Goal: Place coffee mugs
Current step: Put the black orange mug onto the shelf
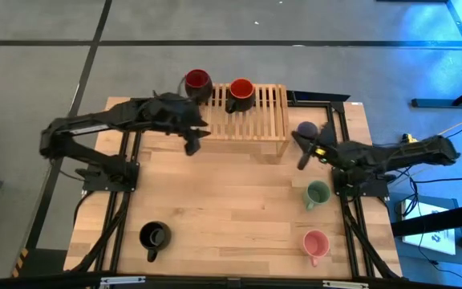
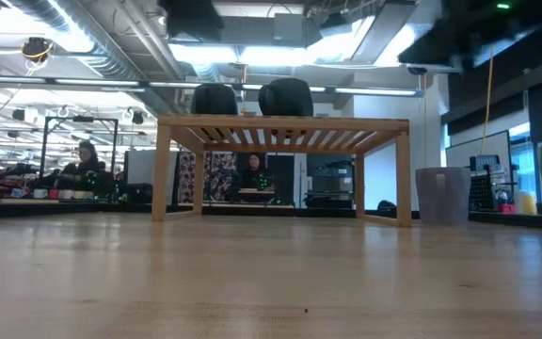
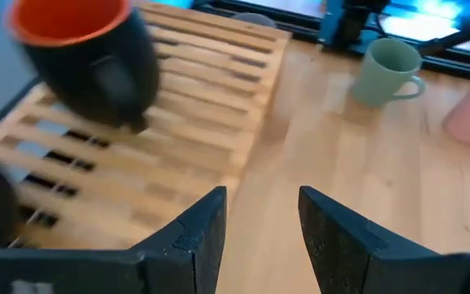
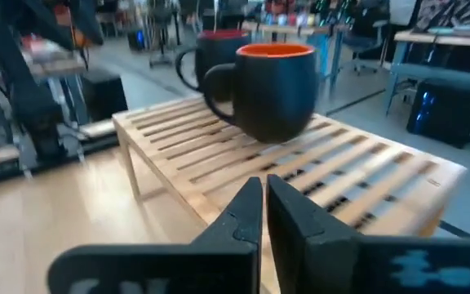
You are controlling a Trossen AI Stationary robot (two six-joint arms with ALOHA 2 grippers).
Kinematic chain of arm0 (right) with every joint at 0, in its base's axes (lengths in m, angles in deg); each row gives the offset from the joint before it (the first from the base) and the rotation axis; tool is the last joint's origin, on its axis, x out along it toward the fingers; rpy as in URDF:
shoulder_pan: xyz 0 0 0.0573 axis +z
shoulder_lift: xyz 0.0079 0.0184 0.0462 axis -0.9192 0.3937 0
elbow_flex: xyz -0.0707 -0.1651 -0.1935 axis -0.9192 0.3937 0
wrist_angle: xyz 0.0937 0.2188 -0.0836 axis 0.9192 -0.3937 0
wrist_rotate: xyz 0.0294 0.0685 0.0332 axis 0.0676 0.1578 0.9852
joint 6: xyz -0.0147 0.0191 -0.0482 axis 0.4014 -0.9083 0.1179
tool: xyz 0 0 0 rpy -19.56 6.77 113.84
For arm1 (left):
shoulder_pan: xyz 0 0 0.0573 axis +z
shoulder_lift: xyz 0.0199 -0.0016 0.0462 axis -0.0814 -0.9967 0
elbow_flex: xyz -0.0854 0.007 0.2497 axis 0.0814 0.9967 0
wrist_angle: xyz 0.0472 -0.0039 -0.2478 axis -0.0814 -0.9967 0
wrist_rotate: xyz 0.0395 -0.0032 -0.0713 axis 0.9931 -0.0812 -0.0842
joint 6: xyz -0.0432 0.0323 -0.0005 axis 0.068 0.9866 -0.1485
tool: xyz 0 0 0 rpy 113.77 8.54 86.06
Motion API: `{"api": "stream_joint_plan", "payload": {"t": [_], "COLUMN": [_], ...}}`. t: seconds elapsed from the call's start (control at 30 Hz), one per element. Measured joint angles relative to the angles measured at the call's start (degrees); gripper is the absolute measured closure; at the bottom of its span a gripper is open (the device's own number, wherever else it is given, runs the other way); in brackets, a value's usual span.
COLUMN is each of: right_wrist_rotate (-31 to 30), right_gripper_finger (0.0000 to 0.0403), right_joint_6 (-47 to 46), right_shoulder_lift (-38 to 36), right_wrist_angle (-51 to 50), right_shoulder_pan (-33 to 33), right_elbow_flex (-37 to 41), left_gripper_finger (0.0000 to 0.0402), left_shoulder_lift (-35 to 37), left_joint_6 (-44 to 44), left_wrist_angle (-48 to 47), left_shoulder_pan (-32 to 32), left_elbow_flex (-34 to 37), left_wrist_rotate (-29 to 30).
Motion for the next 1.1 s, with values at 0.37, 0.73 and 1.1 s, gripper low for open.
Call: {"api": "stream_joint_plan", "payload": {"t": [0.37,0.73,1.1], "right_wrist_rotate": [27.99,30.77,29.15], "right_gripper_finger": [0.0393,0.0393,0.0393], "right_joint_6": [0.52,4.22,4.61], "right_shoulder_lift": [30.72,42.45,46.88], "right_wrist_angle": [-0.53,1.7,9.13], "right_shoulder_pan": [-24.35,-31.09,-32.68], "right_elbow_flex": [-21.96,-26.41,-26.41], "left_gripper_finger": [0.0253,0.0253,0.0253], "left_shoulder_lift": [11.01,11.22,11.19], "left_joint_6": [5.52,6.57,6.54], "left_wrist_angle": [0.77,0.5,0.5], "left_shoulder_pan": [2.49,2.67,2.67], "left_elbow_flex": [8.24,8.42,8.42], "left_wrist_rotate": [10.0,10.16,10.18]}}
